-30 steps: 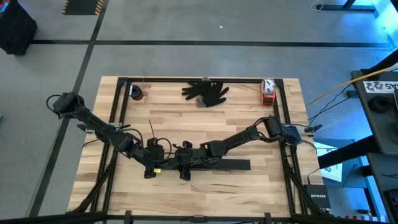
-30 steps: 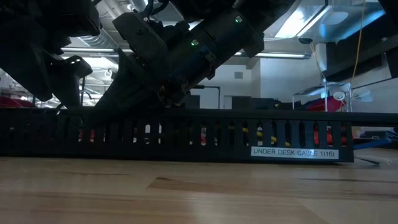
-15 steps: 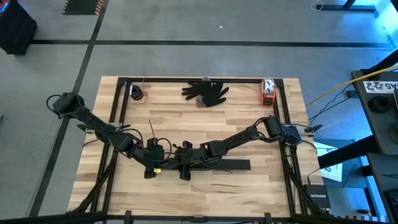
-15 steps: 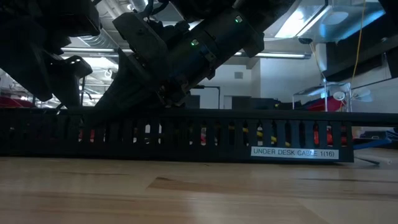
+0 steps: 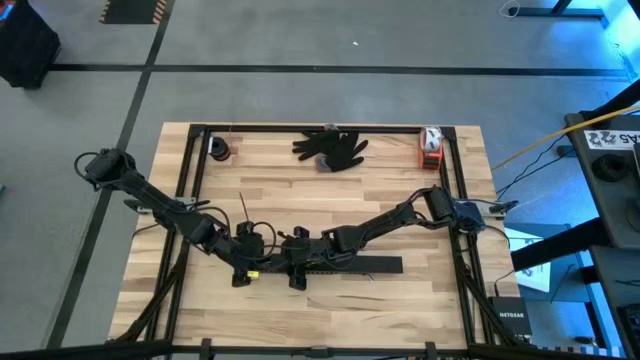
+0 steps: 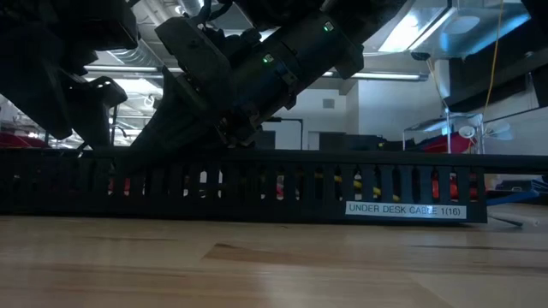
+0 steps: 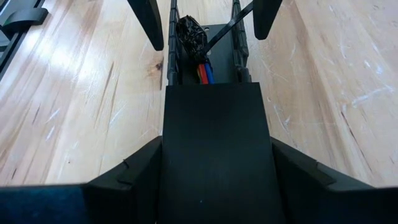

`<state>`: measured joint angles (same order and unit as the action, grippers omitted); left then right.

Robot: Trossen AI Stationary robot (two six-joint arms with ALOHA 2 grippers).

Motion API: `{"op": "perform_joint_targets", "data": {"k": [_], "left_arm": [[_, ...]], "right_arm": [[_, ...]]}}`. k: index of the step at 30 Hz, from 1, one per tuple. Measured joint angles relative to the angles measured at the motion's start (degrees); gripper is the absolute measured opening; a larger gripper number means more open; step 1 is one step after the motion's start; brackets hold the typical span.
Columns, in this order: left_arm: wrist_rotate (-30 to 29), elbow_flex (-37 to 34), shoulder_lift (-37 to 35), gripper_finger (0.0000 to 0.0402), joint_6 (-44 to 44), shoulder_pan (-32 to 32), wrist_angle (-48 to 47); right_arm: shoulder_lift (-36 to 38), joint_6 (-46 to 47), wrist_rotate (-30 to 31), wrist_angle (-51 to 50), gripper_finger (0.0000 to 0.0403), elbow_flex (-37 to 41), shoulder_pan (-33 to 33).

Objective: Ziptie cables
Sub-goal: Close the black cable duct

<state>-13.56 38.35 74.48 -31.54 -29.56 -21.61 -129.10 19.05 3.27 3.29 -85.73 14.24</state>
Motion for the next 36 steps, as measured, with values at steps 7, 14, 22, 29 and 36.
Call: {"op": "perform_joint_targets", "data": {"k": [7, 14, 22, 29, 36], "left_arm": [[0.0, 0.0, 0.0, 0.0265, 0.0, 0.0, 0.0], [0.0, 0.0, 0.0, 0.0265, 0.0, 0.0, 0.0], [-1.2, 0.0, 0.0, 0.0265, 0.0, 0.0, 0.2], [-2.1, 0.0, 0.0, 0.0265, 0.9, 0.0, 1.6], [-2.2, 0.0, 0.0, 0.0265, -0.1, 0.1, 0.0]], "right_arm": [[0.0, 0.0, -0.3, 0.0, 0.023, 0.0, 0.0], [0.0, 0.0, -0.4, 0.0, 0.023, 0.0, 0.0], [0.0, 0.0, -0.4, 0.0, 0.023, 0.0, 0.0], [0.0, 0.0, -0.4, 0.0, 0.023, 0.0, 0.0], [0.0, 0.0, -0.5, 0.0, 0.023, 0.0, 0.0]]}}
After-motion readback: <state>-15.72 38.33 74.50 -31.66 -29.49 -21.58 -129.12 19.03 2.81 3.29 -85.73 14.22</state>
